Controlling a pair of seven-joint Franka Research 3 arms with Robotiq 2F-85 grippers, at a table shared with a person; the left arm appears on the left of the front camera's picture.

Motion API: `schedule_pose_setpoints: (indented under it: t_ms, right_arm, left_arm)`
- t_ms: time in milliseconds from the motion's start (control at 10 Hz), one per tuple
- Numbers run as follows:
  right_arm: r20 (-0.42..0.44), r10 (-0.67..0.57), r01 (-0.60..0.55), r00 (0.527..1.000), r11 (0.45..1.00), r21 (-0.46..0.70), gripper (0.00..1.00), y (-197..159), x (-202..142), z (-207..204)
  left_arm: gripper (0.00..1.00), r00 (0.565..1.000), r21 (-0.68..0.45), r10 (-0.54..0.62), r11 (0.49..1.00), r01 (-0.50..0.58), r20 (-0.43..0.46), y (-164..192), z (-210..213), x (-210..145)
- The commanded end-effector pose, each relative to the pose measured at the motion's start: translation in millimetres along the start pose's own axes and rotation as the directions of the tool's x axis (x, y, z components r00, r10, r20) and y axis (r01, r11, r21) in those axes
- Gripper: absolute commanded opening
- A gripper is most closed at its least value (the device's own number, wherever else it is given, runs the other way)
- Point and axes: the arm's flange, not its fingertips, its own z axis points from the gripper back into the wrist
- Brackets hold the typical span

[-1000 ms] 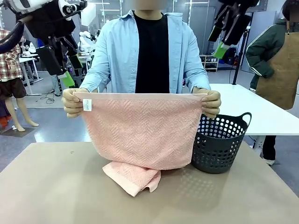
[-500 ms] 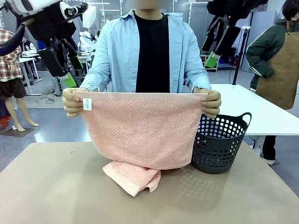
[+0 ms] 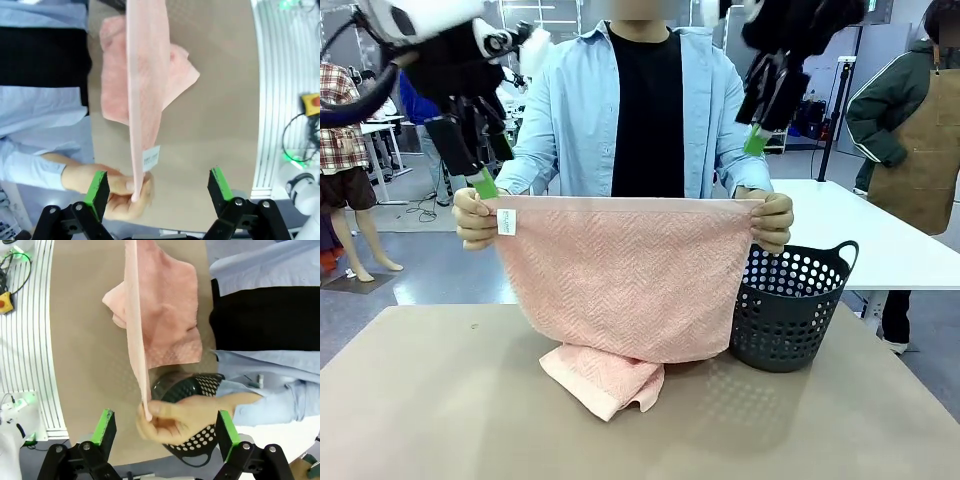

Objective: Fold the towel.
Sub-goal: Grab the top end of the 100 cm Hotel Towel extended by the human.

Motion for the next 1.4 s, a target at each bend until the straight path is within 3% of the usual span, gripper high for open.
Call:
schedule_pose_setpoints:
  t_ms: [0, 700, 1000, 1200, 1300]
  right_arm:
    - [-0.016, -0.001, 0.002, 1.000, 0.998, 0.062, 1.00, -15.6, 8.4, -11.4]
    - [0.030, 0.036, -0.042, 0.999, 0.972, 0.230, 1.00, -35.9, 24.2, -92.2]
    - [-0.022, 0.038, -0.030, 0.999, 0.957, 0.287, 1.00, -29.2, 28.1, -107.5]
    - [-0.136, 0.067, -0.022, 0.988, 0.950, 0.313, 1.00, -22.4, 32.7, -113.0]
    - [-0.126, 0.078, -0.037, 0.989, 0.953, 0.301, 1.00, -19.9, 31.5, -116.6]
  left_arm:
    - [1.00, 0.999, -0.047, 0.003, 0.999, -0.006, -0.048, 10.8, -7.7, 8.8]
    - [1.00, 0.996, -0.108, 0.080, 0.991, -0.085, -0.046, 15.9, -52.4, 11.6]
    - [1.00, 0.995, -0.106, 0.079, 0.991, -0.084, -0.054, 23.4, -56.5, 11.9]
    - [1.00, 0.997, -0.156, 0.028, 0.987, -0.040, -0.077, 34.4, -67.8, 15.1]
    - [1.00, 0.996, -0.169, 0.037, 0.984, -0.049, -0.077, 39.2, -73.6, 16.6]
